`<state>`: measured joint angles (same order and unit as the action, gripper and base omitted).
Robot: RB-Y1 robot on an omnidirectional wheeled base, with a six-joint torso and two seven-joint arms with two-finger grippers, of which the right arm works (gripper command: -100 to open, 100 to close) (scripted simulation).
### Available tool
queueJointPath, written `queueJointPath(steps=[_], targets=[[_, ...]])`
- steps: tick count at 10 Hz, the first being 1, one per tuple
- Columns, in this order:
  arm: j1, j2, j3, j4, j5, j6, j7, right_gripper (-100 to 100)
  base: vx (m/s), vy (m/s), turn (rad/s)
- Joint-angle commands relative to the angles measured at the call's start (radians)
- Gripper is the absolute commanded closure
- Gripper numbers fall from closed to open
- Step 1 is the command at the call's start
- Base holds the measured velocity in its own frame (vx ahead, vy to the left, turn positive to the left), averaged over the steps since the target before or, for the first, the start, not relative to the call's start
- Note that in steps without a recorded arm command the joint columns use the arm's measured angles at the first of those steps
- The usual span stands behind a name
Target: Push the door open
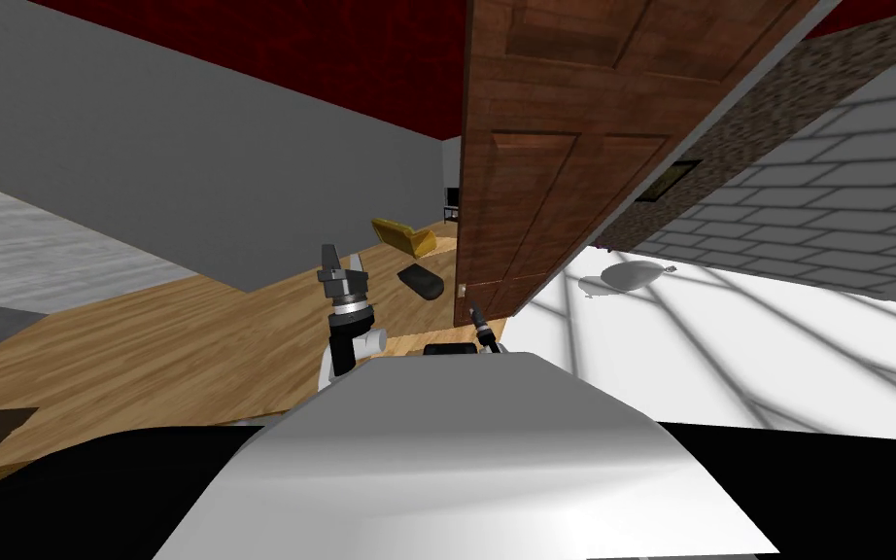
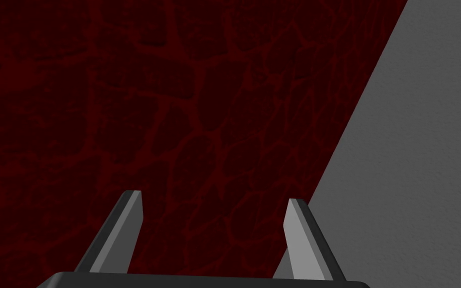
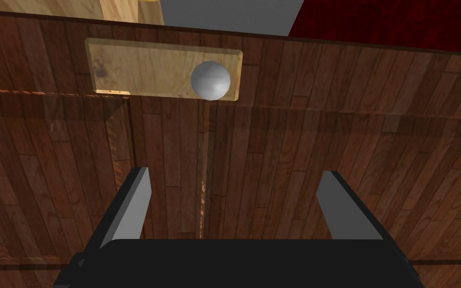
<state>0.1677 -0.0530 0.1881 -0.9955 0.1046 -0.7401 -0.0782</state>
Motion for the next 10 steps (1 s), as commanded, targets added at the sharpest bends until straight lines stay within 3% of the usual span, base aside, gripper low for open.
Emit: queueJointPath(steps=[1, 4, 6, 7, 8, 10], targets=[[-0.004, -0.003, -0.003, 0.004, -0.001, -0.002, 0.002, -100, 0.209, 0.039, 0.020], [-0.013, 0.002, -0.012, 0.016, -0.004, -0.010, 0.008, -100, 0.238, 0.043, 0.023], [-0.020, 0.015, -0.017, 0.025, -0.006, -0.014, 0.012, -100, 0.233, 0.055, 0.026], [-0.018, 0.011, -0.016, 0.021, -0.006, -0.012, 0.011, -100, 0.083, 0.019, -0.009], [-0.018, 0.011, -0.016, 0.021, -0.006, -0.012, 0.011, 100, -0.016, -0.001, 0.003], [-0.018, 0.011, -0.016, 0.021, -0.006, -0.012, 0.011, 100, -0.027, -0.007, 0.009]])
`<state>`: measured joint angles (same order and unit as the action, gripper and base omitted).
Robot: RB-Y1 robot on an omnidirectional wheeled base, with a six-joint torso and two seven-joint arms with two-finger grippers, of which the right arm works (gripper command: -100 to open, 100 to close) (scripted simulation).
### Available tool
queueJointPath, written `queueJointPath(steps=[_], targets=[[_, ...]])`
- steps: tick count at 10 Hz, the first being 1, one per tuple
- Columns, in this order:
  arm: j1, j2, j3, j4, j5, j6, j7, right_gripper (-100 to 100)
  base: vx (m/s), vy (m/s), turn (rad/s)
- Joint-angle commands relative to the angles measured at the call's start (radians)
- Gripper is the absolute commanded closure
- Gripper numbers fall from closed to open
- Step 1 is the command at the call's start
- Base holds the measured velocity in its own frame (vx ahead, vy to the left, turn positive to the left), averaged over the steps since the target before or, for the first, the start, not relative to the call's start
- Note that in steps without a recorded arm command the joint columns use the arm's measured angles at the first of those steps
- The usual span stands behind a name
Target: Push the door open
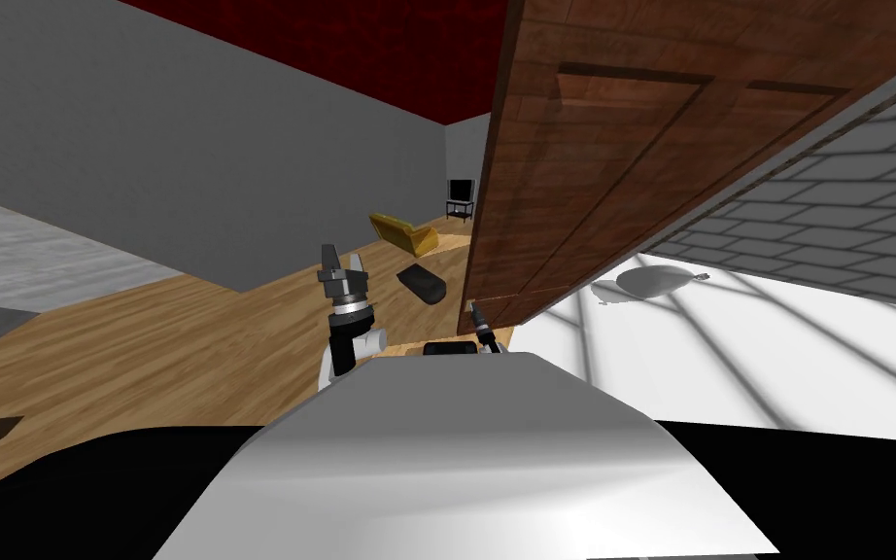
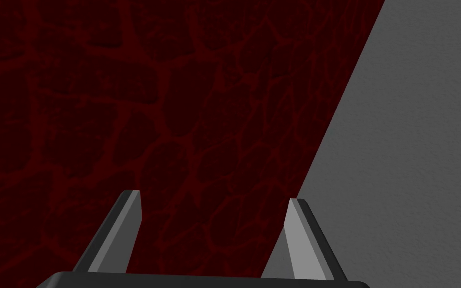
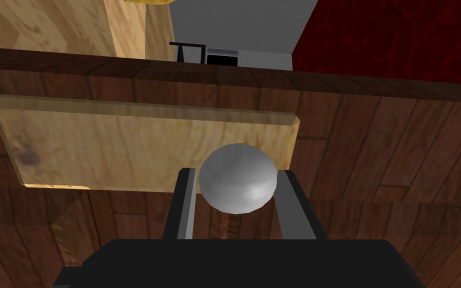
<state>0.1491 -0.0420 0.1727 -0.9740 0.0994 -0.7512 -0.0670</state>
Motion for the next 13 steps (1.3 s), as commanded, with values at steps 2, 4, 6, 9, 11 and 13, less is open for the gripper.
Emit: queueJointPath(steps=[2, 4, 6, 9, 11, 13], targets=[[0.001, 0.000, 0.000, 0.000, 0.000, -0.001, -0.001, 100, -0.012, -0.002, -0.003], [-0.006, -0.004, -0.021, 0.009, -0.011, 0.004, 0.007, 100, 0.050, 0.037, -0.031], [-0.014, -0.005, -0.040, 0.016, -0.020, 0.007, 0.013, 100, 0.165, 0.110, -0.072], [-0.034, 0.003, -0.085, 0.030, -0.044, 0.012, 0.027, 100, 0.197, 0.124, -0.081], [-0.046, 0.015, -0.114, 0.040, -0.059, 0.016, 0.037, 100, 0.231, 0.135, -0.099], [-0.058, 0.032, -0.141, 0.049, -0.073, 0.019, 0.046, 100, 0.204, 0.123, -0.078]])
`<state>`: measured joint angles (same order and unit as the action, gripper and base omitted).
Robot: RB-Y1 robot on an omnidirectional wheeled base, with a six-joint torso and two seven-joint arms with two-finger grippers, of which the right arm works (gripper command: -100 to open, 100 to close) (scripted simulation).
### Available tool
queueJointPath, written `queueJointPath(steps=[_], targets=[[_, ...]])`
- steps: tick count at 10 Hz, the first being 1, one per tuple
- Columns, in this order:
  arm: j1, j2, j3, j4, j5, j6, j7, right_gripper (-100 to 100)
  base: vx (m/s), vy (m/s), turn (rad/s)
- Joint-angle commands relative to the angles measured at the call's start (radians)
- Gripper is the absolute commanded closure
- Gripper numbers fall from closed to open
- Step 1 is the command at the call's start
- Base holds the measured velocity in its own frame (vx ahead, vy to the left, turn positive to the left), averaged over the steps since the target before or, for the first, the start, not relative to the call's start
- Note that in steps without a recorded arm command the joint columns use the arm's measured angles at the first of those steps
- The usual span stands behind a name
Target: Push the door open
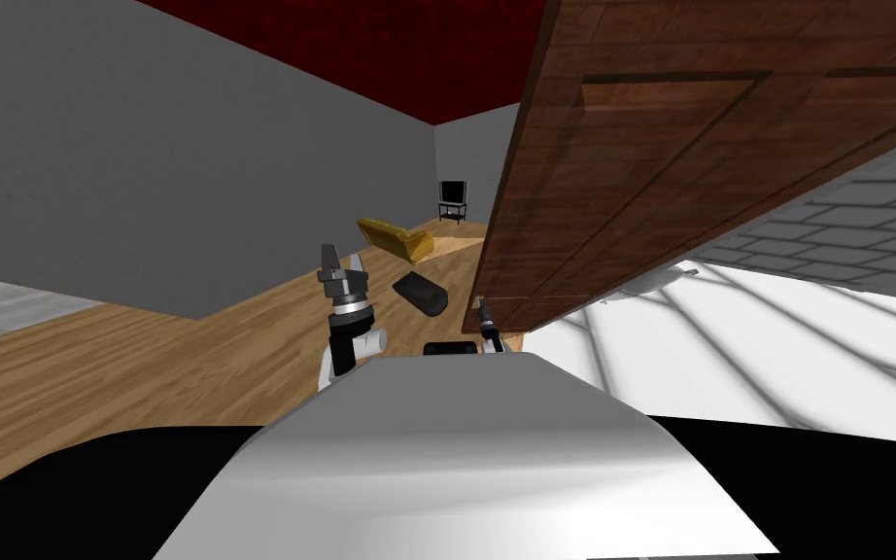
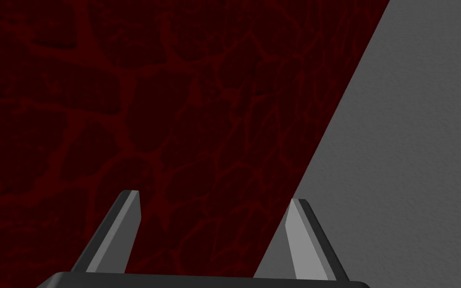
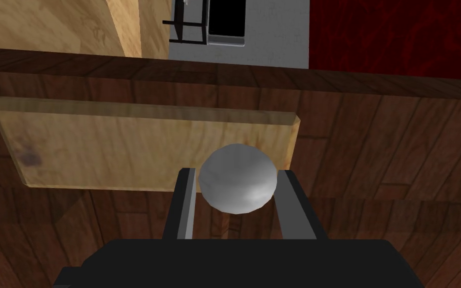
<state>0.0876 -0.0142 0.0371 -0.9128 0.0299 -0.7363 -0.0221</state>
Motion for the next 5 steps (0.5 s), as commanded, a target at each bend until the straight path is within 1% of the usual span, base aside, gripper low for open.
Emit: queueJointPath(steps=[1, 2, 3, 5], targets=[[0.000, 0.000, 0.000, 0.000, 0.000, 0.000, 0.000, 100, 0.086, 0.052, -0.034], [-0.023, -0.012, -0.049, 0.019, -0.023, -0.005, 0.019, 100, 0.061, 0.028, 0.187], [-0.032, -0.016, -0.071, 0.029, -0.034, -0.007, 0.028, 100, 0.076, 0.045, 0.204], [-0.054, -0.022, -0.122, 0.053, -0.058, -0.012, 0.049, 100, 0.077, 0.040, 0.146]])
